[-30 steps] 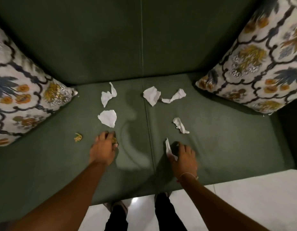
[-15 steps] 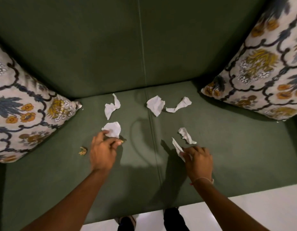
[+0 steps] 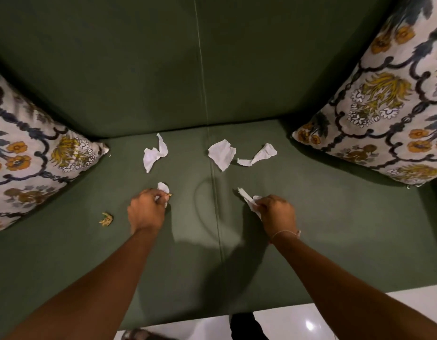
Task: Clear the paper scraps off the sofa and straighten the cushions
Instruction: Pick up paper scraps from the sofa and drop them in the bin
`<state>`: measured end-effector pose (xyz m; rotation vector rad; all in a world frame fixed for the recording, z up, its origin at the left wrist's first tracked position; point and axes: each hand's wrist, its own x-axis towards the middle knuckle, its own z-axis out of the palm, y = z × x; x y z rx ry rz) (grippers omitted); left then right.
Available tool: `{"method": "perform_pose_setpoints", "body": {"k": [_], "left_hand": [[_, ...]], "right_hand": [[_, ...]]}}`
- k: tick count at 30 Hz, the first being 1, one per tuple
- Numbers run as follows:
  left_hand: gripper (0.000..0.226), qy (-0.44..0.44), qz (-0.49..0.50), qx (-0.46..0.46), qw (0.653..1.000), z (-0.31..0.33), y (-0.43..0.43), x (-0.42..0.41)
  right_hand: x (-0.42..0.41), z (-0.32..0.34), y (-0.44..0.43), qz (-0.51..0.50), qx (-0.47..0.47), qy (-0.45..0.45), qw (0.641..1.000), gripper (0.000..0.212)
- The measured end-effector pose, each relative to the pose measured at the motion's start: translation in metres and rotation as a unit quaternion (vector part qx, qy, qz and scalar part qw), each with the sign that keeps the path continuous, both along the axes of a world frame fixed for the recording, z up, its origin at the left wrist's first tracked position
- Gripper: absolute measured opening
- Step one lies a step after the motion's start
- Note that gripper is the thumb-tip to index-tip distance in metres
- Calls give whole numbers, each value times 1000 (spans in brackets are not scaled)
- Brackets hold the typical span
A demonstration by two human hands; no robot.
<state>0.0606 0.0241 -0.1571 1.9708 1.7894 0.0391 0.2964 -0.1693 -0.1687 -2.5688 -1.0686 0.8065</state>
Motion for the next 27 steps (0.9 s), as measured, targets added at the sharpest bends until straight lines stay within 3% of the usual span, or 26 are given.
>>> {"method": "perform_pose_setpoints", "body": {"k": [6,11,15,19,21,23,26,27], "left_hand": [[13,-109,72,-43,990,16,-30,-41],[14,-164,131,-56,976,32,-57,-135],[30,-166,215,-40,962,40,-83,-237],[8,-170,288,-35,942,41,-110,-352],[17,-121,348,-28,929,35,-120,-407],[33,-93,436,-57,894,24,-128,-458],[10,-58,499,-108,858,-2,-138,-519],[15,-44,506,-118,853,-13,-140,-536]], "right_hand": [[-58,16,8,-206,34,124,970,18],[-159,22,24,-221,43,174,959,20],[-267,23,37,-146,4,184,972,16],[-390,23,47,-14,-45,195,980,16],[-450,23,50,58,-67,182,979,20],[-505,23,52,71,-85,198,974,19],[-571,12,55,50,-101,263,958,16],[-591,4,57,60,-108,267,956,14]]}}
